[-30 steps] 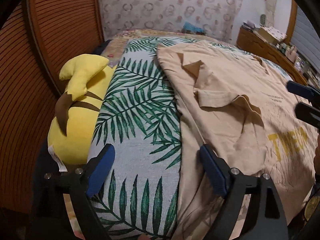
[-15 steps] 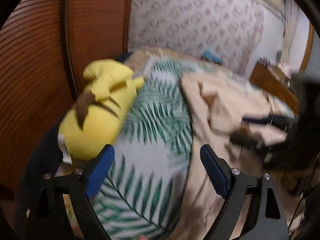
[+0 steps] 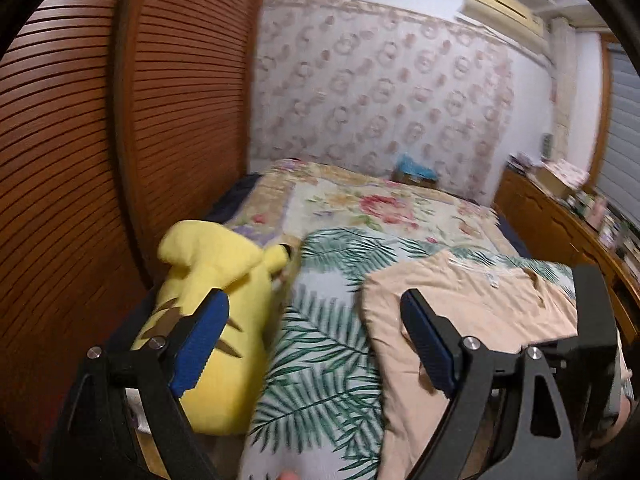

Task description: Fold small clothes

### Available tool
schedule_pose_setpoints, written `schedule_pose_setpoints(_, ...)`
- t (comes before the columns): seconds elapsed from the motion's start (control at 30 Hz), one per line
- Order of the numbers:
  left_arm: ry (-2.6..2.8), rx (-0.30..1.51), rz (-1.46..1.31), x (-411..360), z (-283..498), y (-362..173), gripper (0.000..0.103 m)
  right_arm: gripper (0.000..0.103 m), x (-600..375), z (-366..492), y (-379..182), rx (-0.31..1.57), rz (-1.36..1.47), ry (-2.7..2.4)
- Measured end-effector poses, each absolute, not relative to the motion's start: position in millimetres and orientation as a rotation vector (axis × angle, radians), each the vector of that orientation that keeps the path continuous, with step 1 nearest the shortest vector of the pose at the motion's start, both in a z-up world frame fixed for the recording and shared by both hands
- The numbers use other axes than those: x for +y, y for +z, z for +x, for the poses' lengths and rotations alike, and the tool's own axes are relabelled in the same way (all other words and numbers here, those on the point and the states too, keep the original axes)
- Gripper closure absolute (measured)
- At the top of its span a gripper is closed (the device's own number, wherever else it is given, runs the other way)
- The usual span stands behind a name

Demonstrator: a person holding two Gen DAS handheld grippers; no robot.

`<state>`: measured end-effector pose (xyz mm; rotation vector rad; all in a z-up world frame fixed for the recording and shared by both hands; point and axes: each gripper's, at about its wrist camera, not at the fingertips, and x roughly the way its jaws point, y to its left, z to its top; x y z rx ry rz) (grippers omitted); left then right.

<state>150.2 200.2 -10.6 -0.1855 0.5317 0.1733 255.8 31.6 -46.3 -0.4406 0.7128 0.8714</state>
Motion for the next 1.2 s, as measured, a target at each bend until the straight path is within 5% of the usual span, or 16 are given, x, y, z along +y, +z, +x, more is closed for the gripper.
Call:
schedule_pose_setpoints(0.37,-0.018,0.671,-0.09,145,164,-36,0.015,0.09,-29,265,-44,0.777,-0.217,0.712)
schedule_pose_setpoints(0.87,-0.186,0.785,-0.018,84,133,-50,0.015,0.083,-104,206,-13,0.624,-0.156,0.704)
schedule_pose_setpoints(1.2,-0.35,0.819,0.035,34,87,-64,0.051,0.081,-165,164,-36,0.629,-0.153,0.625)
